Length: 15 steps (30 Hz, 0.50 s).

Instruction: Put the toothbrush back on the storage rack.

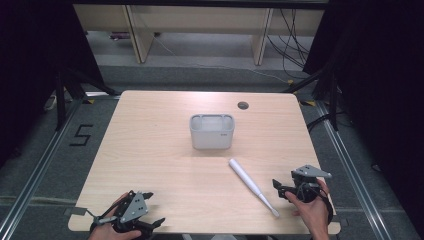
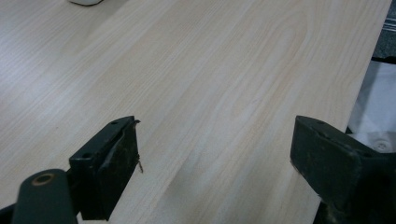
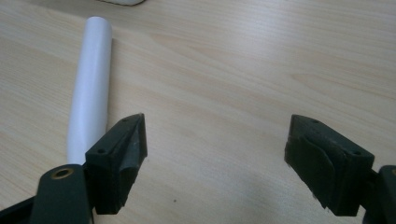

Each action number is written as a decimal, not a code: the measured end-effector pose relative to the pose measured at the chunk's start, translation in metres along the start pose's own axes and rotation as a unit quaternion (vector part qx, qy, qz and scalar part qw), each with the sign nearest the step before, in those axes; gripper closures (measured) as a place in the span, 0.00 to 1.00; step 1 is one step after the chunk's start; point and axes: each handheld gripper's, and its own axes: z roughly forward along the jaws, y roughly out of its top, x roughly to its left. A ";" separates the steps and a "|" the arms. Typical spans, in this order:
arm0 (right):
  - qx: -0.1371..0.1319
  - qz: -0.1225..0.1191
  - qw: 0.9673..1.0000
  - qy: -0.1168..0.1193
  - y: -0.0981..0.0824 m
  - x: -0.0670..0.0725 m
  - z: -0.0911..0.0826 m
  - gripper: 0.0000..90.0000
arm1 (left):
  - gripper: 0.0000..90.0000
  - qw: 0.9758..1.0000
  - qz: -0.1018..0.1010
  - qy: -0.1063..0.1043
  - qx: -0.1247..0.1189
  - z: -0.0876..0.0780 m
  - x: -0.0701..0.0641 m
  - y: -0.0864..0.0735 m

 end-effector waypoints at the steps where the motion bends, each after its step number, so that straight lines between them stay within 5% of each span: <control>1: 0.002 0.001 1.000 0.001 0.000 0.000 0.000 0.24 | 0.16 1.000 0.000 0.002 -0.001 0.000 0.000 0.000; 3: 0.012 0.023 1.000 0.001 0.000 0.004 -0.002 0.24 | 0.16 1.000 -0.001 0.002 -0.002 0.000 -0.001 0.000; 4: 0.007 0.000 1.000 -0.005 0.000 0.002 -0.001 0.24 | 0.16 1.000 -0.002 0.000 -0.003 0.000 0.000 0.000; 7: 0.002 -0.021 1.000 -0.003 0.000 0.000 0.001 0.25 | 0.16 1.000 0.004 0.005 0.001 -0.001 0.000 0.000; 9: 0.002 -0.026 1.000 -0.003 0.000 0.000 0.001 0.25 | 0.16 1.000 0.003 0.004 0.001 -0.001 0.000 0.000; 11: 0.012 0.003 1.000 0.005 0.001 0.006 0.000 0.25 | 0.16 1.000 -0.001 0.001 -0.001 0.000 0.000 0.000; 12: 0.001 -0.019 1.000 0.000 0.001 0.004 0.001 0.25 | 0.16 1.000 -0.004 0.003 -0.002 0.000 -0.001 0.000; 15: 0.006 -0.008 1.000 0.010 0.003 0.006 0.001 0.26 | 0.16 1.000 0.004 0.005 0.001 -0.001 0.000 0.000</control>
